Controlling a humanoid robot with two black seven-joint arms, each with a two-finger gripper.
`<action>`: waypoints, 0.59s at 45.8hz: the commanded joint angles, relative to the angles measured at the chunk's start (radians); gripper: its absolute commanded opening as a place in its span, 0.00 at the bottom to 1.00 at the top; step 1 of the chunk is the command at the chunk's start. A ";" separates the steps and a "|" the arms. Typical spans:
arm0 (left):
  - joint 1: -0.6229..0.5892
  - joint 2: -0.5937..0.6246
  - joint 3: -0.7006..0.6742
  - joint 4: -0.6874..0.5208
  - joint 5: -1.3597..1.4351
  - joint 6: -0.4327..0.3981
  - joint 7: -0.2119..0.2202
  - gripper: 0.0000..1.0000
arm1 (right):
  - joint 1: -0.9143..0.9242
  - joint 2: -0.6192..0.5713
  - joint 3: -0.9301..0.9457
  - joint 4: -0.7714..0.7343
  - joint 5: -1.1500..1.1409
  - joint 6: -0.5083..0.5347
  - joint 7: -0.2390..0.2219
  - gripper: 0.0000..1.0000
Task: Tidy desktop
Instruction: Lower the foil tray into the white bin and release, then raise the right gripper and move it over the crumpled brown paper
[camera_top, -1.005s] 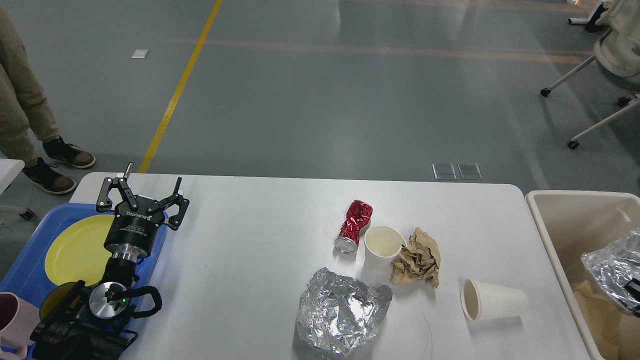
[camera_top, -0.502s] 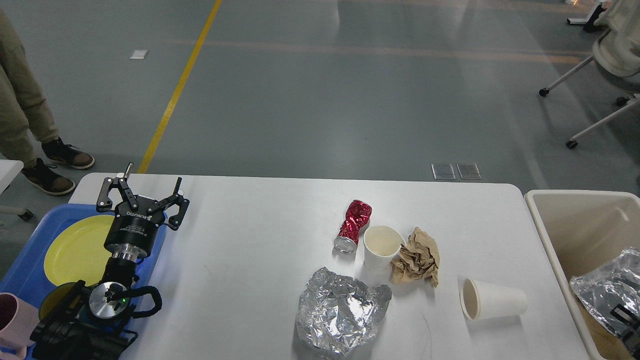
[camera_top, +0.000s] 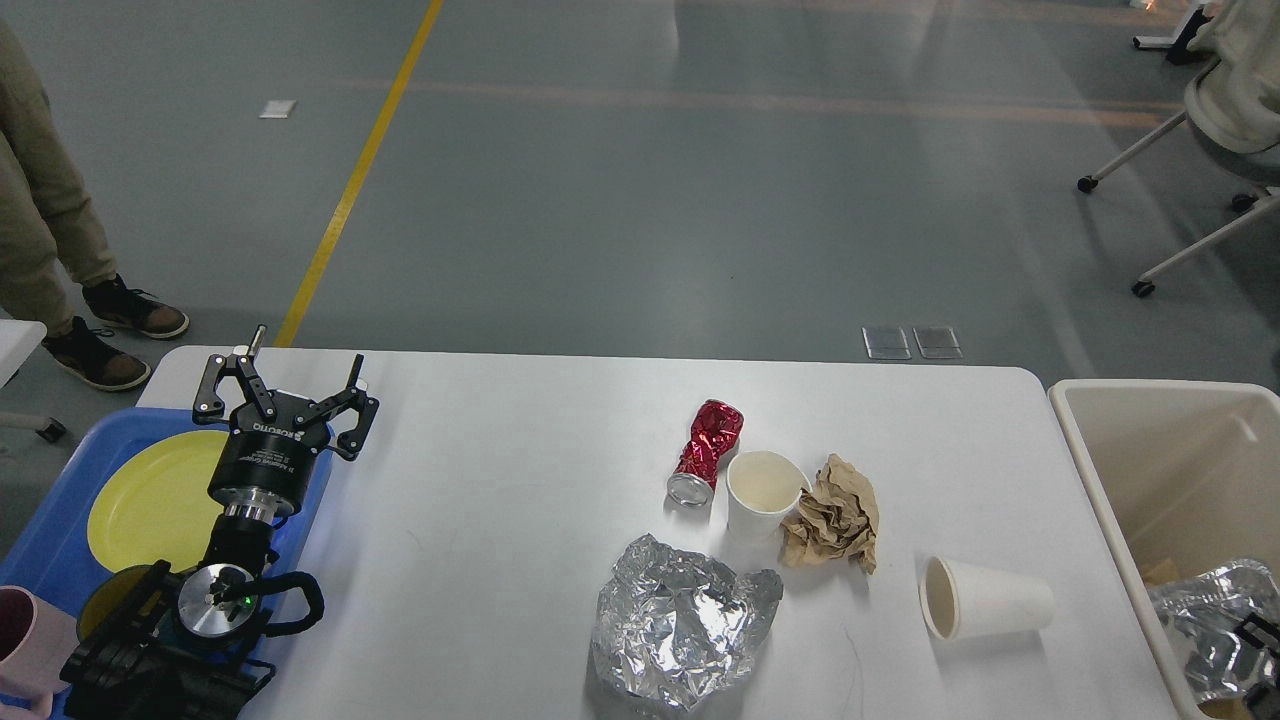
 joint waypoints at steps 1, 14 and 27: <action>0.000 0.000 0.000 0.000 0.000 0.000 0.000 0.96 | 0.012 -0.005 0.000 0.007 0.000 0.004 -0.003 1.00; 0.000 0.000 0.000 0.000 -0.001 0.000 0.000 0.96 | 0.282 -0.119 -0.052 0.199 -0.062 0.198 -0.017 1.00; -0.002 0.000 0.000 -0.002 -0.001 0.000 0.000 0.96 | 0.855 -0.220 -0.342 0.697 -0.134 0.448 -0.018 1.00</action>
